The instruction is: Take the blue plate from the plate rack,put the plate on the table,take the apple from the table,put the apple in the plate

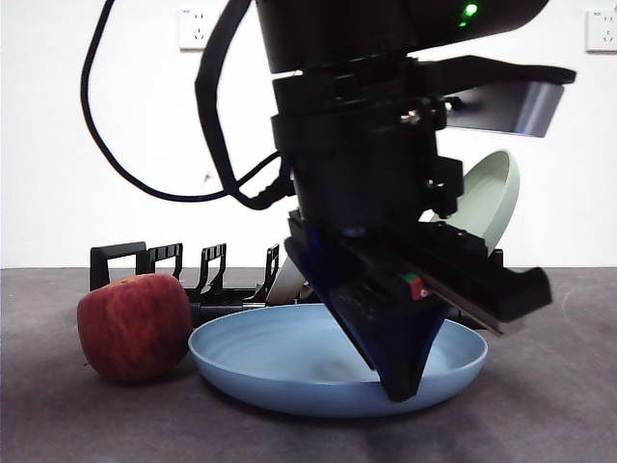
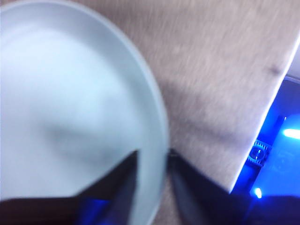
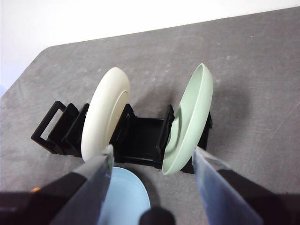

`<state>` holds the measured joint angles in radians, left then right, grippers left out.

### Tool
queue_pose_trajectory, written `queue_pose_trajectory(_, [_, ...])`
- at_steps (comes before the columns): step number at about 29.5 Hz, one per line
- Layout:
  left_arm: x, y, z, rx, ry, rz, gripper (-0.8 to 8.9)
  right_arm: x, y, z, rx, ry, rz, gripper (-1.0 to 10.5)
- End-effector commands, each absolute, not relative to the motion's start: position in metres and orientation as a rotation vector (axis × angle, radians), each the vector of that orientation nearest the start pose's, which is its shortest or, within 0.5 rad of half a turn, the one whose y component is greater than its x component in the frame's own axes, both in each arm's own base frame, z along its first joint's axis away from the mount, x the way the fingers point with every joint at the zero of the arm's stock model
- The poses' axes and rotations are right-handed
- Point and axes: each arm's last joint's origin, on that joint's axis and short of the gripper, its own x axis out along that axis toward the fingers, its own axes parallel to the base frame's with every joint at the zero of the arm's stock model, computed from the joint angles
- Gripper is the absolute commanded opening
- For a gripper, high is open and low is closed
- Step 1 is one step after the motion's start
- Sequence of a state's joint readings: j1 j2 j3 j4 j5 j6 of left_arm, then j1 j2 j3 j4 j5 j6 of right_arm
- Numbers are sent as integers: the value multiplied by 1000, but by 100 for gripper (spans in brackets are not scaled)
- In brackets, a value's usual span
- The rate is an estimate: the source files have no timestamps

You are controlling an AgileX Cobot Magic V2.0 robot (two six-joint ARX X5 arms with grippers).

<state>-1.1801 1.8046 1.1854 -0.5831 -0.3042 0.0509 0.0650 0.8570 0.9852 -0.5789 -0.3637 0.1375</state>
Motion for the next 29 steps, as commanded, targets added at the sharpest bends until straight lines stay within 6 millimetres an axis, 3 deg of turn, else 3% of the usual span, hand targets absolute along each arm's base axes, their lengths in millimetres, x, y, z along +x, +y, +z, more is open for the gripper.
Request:
queue_pose_trajectory(1, [142, -320, 184, 857, 894, -786, 413, 167, 22, 353, 193, 474, 398, 288])
queue_pose_trajectory(4, [140, -321, 199, 778, 896, -833, 413, 166, 22, 352, 195, 484, 400, 288])
queue_pose_trajectory(7, [136, -319, 226, 696, 850, -885, 413, 166, 24, 352, 204, 494, 452, 289])
queue_pose_trajectory(12, [127, -299, 298, 562, 660, -890, 413, 168, 31, 350, 200, 510, 535, 290])
queue_pose_trajectory(16, [121, -262, 360, 448, 468, -783, 412, 173, 43, 345, 181, 547, 600, 297])
queue_pose_trajectory(20, [113, -217, 411, 340, 309, -637, 409, 181, 66, 337, 140, 595, 703, 415])
queue_pose_trajectory(25, [102, -161, 449, 228, 187, -445, 409, 192, 108, 328, 85, 631, 852, 420])
queue_pose_trajectory(29, [93, -127, 463, 180, 131, -300, 409, 200, 146, 323, -39, 662, 866, 496])
